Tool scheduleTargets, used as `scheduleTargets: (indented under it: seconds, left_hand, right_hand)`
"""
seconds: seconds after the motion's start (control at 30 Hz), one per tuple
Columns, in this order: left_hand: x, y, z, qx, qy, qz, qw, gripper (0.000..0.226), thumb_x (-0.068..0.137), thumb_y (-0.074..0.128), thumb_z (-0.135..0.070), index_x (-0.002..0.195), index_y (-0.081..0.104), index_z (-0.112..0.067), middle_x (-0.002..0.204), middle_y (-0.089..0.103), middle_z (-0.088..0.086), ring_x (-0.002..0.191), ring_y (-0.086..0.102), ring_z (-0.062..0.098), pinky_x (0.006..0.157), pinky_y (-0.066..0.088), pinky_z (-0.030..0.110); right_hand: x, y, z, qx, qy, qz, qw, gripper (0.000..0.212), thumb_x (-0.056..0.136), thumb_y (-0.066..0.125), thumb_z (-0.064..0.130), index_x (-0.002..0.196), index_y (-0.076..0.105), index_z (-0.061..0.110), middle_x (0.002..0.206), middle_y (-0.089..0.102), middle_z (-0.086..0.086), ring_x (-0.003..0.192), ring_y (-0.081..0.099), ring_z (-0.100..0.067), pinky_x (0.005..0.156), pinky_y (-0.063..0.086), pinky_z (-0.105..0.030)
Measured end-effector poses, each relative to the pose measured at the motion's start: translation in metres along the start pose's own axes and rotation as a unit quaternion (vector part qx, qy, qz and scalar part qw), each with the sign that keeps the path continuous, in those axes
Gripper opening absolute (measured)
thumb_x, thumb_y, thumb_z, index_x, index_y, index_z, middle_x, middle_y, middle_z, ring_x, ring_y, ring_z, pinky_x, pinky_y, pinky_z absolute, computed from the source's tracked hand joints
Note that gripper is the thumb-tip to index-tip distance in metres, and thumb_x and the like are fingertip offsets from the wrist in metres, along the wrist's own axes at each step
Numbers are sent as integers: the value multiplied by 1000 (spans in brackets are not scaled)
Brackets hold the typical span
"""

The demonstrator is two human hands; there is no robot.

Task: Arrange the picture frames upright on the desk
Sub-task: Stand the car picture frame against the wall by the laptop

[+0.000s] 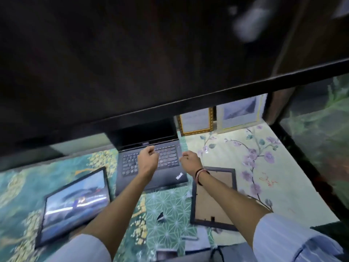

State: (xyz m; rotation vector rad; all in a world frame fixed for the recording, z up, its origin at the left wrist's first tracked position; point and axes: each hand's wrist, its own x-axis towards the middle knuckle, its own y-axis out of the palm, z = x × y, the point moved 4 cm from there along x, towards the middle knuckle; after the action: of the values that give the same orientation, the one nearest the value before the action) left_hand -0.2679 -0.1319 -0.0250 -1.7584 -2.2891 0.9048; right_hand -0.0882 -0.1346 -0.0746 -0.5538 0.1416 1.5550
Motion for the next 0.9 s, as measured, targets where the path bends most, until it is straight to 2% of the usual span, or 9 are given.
scheduleTargets:
  seconds: [0.07, 0.13, 0.27, 0.33, 0.47, 0.53, 0.63, 0.8, 0.9]
  left_hand:
    - [0, -33, 28, 13, -5, -25, 1000, 20, 81, 51, -1, 75, 45, -18, 62, 35, -2, 59, 28, 17, 49, 24, 26]
    - [1, -78, 64, 5, -11, -55, 998, 21, 80, 52, -2, 69, 41, -16, 62, 30, 2, 63, 25, 19, 56, 20, 32]
    - [9, -168, 151, 18, -60, -106, 992, 27, 74, 54, -5, 62, 37, -21, 67, 36, 5, 69, 29, 20, 60, 23, 34]
    - [11, -213, 193, 13, -75, -125, 989, 23, 72, 55, -7, 63, 39, -22, 68, 34, 6, 69, 30, 21, 58, 23, 35]
    - [9, -302, 283, 26, -155, -161, 974, 11, 74, 54, -13, 63, 53, -11, 64, 54, 22, 69, 53, 38, 62, 36, 42]
    - [9, -339, 318, 34, -192, -182, 964, 16, 83, 58, -7, 82, 67, 6, 94, 69, 36, 93, 65, 50, 75, 48, 48]
    - [14, -372, 356, 70, -242, -176, 951, 35, 90, 58, -8, 117, 66, 13, 123, 66, 36, 115, 63, 50, 91, 51, 47]
    - [23, -387, 387, 51, -303, -119, 944, 44, 96, 55, -16, 135, 57, 6, 141, 57, 27, 124, 59, 44, 90, 51, 39]
    - [32, -389, 402, 40, -330, -114, 936, 46, 96, 55, -16, 137, 56, 4, 142, 56, 27, 122, 60, 44, 87, 51, 39]
  right_hand:
    - [-7, 35, 2, -26, -3, 18, 999, 16, 90, 58, 15, 79, 57, 26, 67, 49, 12, 67, 50, -15, 54, 37, -20]
    - [-16, 85, 6, -43, -8, 47, 998, 17, 87, 59, 15, 72, 55, 22, 64, 49, 6, 64, 48, -16, 60, 41, -25]
    - [-35, 190, 8, -55, -5, 104, 993, 10, 85, 60, 18, 76, 57, 20, 66, 51, 2, 64, 49, -17, 72, 50, -37]
    - [-42, 243, 10, -74, -8, 114, 991, 29, 86, 58, 16, 62, 42, 22, 60, 40, 0, 59, 42, -20, 68, 44, -35]
    - [-34, 342, 2, -133, -16, 113, 984, 21, 76, 52, 14, 59, 43, 22, 66, 33, -10, 67, 36, -19, 63, 32, -37]
    - [-26, 370, 5, -165, -15, 93, 982, 22, 74, 52, 13, 57, 41, 21, 63, 33, -10, 65, 35, -18, 60, 28, -36]
    - [-27, 387, 25, -196, -19, 53, 979, 33, 79, 52, 4, 58, 33, 21, 62, 28, -8, 67, 31, -18, 58, 24, -34]
    - [-12, 400, 25, -262, 8, 43, 964, 40, 87, 48, -1, 58, 27, 17, 61, 24, -3, 57, 22, -17, 53, 16, -32]
    - [3, 408, 14, -273, 44, 51, 960, 40, 91, 45, -1, 58, 33, 17, 64, 36, -6, 69, 37, -23, 58, 31, -31]
